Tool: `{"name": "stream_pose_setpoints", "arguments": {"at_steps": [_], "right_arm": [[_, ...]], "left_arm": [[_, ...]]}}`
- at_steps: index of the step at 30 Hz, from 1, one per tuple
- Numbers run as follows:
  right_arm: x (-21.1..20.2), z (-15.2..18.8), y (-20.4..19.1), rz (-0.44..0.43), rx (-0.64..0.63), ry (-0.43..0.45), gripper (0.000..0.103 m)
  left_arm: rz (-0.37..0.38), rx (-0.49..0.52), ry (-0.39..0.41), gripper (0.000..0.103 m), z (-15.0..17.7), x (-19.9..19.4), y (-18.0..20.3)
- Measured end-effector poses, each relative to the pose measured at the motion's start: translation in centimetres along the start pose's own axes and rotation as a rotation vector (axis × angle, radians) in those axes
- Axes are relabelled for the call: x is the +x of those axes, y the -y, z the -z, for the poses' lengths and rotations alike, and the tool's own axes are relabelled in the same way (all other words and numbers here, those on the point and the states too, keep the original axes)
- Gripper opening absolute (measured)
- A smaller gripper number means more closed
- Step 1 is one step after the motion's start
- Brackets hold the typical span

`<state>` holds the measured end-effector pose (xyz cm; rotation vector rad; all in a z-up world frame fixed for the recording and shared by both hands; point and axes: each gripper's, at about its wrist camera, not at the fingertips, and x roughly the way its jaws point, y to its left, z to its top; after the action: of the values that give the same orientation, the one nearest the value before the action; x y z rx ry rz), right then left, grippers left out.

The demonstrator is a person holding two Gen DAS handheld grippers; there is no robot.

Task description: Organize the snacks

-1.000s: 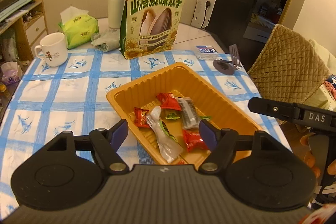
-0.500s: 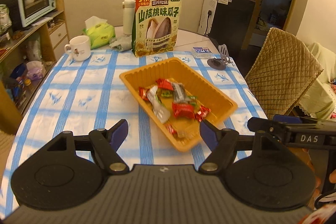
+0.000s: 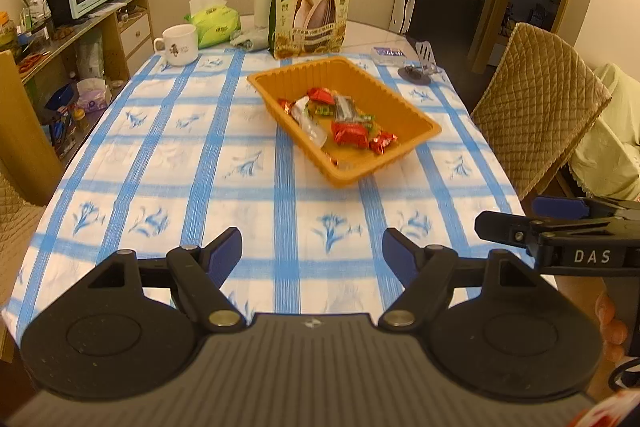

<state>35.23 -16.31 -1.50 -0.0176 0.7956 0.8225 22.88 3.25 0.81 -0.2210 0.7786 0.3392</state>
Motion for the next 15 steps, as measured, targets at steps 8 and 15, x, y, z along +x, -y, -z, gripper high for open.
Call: {"name": "stream_pose_setpoints", "arguments": {"at_steps": [8, 15], "right_arm": [[-1.8, 3.0, -2.3, 0.042, 0.031, -0.047, 0.097], [-3.2, 5.5, -5.3, 0.093, 0.080, -0.070, 0.097]], "left_arm": [[0.032, 0.011, -0.029, 0.076, 2.4, -2.2, -1.3], [0.074, 0.051, -0.046, 0.076, 3.9, -3.8, -3.4]]}}
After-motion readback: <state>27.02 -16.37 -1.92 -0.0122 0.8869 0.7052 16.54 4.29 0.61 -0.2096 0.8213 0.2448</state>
